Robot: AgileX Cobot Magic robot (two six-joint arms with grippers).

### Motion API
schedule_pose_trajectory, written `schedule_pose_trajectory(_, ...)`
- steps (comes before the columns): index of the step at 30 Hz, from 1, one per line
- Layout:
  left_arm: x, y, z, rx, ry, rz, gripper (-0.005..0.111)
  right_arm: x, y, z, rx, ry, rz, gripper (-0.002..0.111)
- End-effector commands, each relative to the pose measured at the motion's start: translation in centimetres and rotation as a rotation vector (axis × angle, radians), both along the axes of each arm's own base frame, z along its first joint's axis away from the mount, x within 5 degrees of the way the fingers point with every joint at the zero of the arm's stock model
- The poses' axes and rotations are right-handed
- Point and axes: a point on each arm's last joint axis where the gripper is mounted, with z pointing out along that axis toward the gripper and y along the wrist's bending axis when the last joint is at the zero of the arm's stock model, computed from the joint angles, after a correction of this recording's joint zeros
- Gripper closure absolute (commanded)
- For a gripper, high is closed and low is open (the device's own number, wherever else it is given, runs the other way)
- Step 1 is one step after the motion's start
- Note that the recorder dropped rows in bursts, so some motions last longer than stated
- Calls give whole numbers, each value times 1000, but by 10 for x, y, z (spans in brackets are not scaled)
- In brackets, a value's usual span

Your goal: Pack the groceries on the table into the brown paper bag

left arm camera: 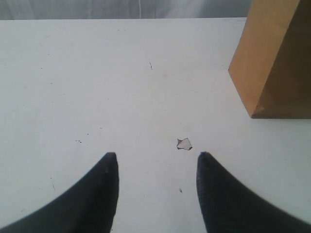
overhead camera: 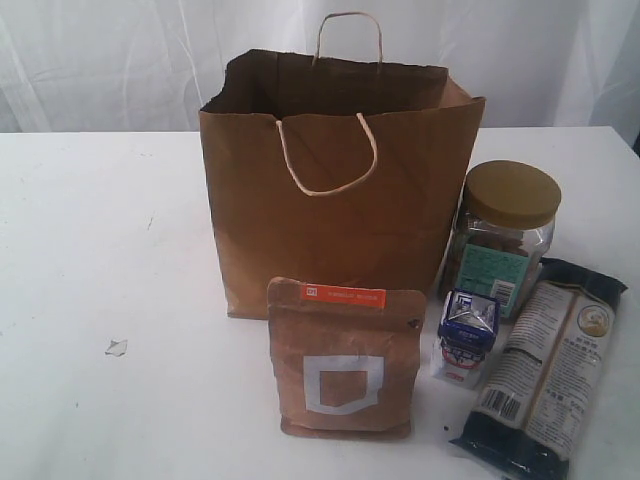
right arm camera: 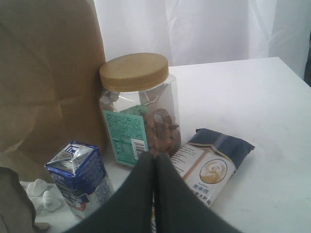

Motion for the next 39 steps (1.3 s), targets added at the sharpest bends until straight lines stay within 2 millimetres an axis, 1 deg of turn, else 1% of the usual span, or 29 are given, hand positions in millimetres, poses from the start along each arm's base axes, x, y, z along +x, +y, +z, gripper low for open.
schedule_pose_trajectory(1,0,0,-1,-7,2,1,54,0,2,7,298,-55,-14,108)
schedule_pose_trajectory(3,0,0,-1,-7,2,1,54,1,1,13,458,-93,-20,108)
schedule_pose_trajectory(4,0,0,-1,-7,2,1,54,1,1,15,482,-117,-21,108)
schedule_pose_trajectory(6,0,0,-1,-7,2,1,54,0,-1,22,492,-187,-18,108)
schedule_pose_trajectory(8,0,0,-1,-7,2,1,54,0,-1,25,495,-223,-16,108)
schedule_pose_trajectory(11,0,0,-1,-7,2,1,54,0,-2,27,497,-246,-15,108)
schedule_pose_trajectory(13,0,0,-1,-7,2,1,54,0,-1,25,488,-230,-15,108)
schedule_pose_trajectory(15,0,0,-1,-7,2,1,54,0,0,22,429,-183,-16,108)
schedule_pose_trajectory(16,0,0,-1,-7,2,1,54,-1,0,25,389,-178,-14,108)
schedule_pose_trajectory(19,0,0,-1,-7,2,1,54,-6,-2,44,221,-176,-25,108)
schedule_pose_trajectory(22,0,0,-1,-7,2,1,54,-3,-4,68,127,-134,-50,108)
schedule_pose_trajectory(24,0,0,-1,-7,2,1,54,6,-4,85,80,-93,-60,104)
schedule_pose_trajectory(26,0,0,-1,-7,2,1,54,20,-3,95,48,-41,-65,93)
schedule_pose_trajectory(28,0,0,-1,-7,2,1,54,39,0,101,7,14,-60,76)
schedule_pose_trajectory(31,0,0,-1,-7,2,1,54,71,7,99,-17,92,-34,48)
schedule_pose_trajectory(33,0,0,-1,-7,2,1,54,88,13,94,-13,123,-6,38)
schedule_pose_trajectory(35,0,0,-1,-7,2,1,54,105,22,90,5,146,38,37)
schedule_pose_trajectory(39,0,0,-1,-7,2,1,54,137,45,77,-29,208,134,37)
